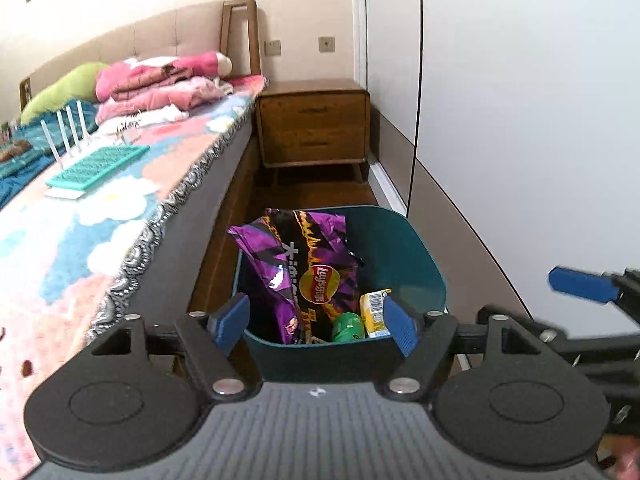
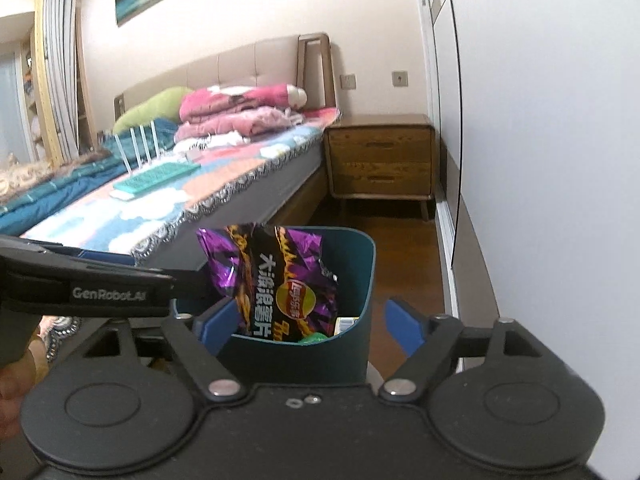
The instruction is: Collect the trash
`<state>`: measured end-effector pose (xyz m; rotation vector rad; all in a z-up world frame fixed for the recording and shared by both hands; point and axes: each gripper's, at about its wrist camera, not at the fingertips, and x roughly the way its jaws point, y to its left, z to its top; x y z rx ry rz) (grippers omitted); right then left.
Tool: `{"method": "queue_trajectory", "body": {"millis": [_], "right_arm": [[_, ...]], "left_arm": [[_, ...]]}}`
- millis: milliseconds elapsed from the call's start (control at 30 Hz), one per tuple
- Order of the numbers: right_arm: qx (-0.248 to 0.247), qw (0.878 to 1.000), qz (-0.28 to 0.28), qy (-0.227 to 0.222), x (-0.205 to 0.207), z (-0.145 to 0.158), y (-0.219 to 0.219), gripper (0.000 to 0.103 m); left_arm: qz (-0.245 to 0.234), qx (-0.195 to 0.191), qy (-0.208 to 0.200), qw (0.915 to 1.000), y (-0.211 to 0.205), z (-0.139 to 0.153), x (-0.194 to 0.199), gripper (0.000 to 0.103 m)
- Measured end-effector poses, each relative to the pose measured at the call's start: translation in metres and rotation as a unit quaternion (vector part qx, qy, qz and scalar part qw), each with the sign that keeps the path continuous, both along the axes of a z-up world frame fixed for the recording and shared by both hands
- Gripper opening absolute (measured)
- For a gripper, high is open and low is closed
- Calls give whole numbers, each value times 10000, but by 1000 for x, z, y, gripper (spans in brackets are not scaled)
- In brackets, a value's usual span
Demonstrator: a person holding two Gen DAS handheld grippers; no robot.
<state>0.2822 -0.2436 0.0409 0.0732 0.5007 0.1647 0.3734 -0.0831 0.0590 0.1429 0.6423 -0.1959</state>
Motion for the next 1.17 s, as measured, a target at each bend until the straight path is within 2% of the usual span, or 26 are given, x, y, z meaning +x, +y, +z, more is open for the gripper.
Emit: {"method": "queue_trajectory", "body": {"millis": [33, 200, 267, 333, 467, 800, 1167], "right_arm": [[13, 10000, -13, -53, -4, 3, -1, 85], [73, 9993, -3, -372, -21, 15, -2, 94], [11, 9987, 74, -502, -28, 20, 1, 101], [-64, 9979, 95, -645, -36, 26, 4, 103], [-7, 9968, 169, -779, -46, 35, 5, 103], [-42, 9933, 322, -1107, -58, 50, 9, 103], [94, 9945, 258, -1009, -58, 42, 5, 103]], "left_arm": [[7, -1, -37, 10000, 1, 1, -4, 79], [-10, -31, -128, 9999, 6, 7, -25, 80], [-6, -89, -140, 9999, 9, 10, -33, 80], [-7, -179, -123, 9998, 13, 13, -39, 81], [5, -358, -137, 9993, 18, 18, -50, 81], [230, -414, -469, 9978, 27, 30, -78, 81], [328, -442, -434, 9975, 34, 26, -81, 81]]}}
